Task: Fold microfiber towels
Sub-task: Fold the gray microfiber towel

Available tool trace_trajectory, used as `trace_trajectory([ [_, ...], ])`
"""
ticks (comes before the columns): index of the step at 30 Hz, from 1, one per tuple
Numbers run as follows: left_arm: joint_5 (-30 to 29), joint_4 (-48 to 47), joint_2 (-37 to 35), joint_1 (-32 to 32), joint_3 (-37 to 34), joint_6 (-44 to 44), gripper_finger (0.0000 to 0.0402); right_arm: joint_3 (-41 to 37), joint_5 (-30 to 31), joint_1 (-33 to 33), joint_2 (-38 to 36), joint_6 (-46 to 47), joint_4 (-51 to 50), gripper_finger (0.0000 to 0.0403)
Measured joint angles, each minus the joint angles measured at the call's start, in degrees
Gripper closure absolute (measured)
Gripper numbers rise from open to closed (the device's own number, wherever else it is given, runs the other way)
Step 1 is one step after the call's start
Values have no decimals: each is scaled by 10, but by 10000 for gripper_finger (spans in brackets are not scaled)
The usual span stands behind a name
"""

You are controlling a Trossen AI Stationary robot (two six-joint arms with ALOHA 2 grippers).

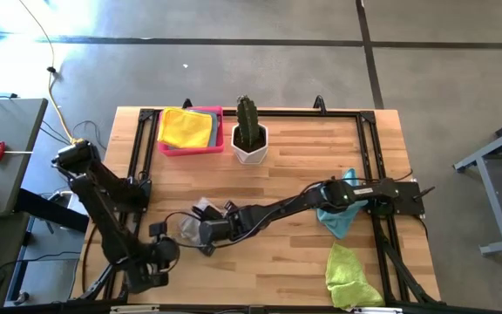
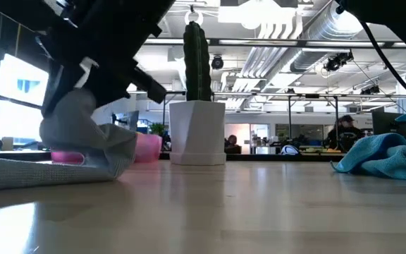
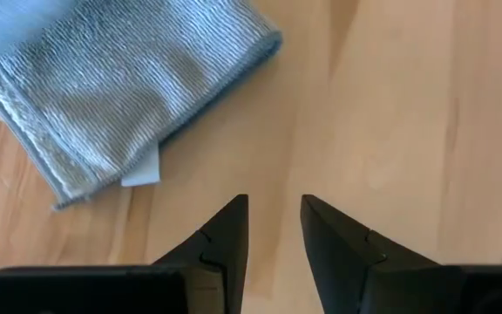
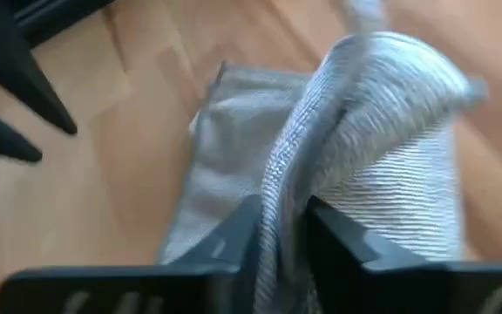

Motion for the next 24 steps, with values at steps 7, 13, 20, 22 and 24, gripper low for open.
trace_trajectory([
  [7,-14,-3,-4,-14,0,-17,305,0,-97,3,3,-32,88,238],
  [13,-55,-1,-4,-16,0,-25,305,2,-81,2,-20,-105,21,231],
  [20,-199,-1,-4,-16,0,-19,305,2,123,-5,-35,-127,-188,231],
  [22,-232,-1,-4,-9,-1,-19,305,-12,135,-9,-36,-116,-184,231],
  [24,-244,-1,-4,1,-1,-18,305,-35,113,-10,-33,-110,-173,231],
])
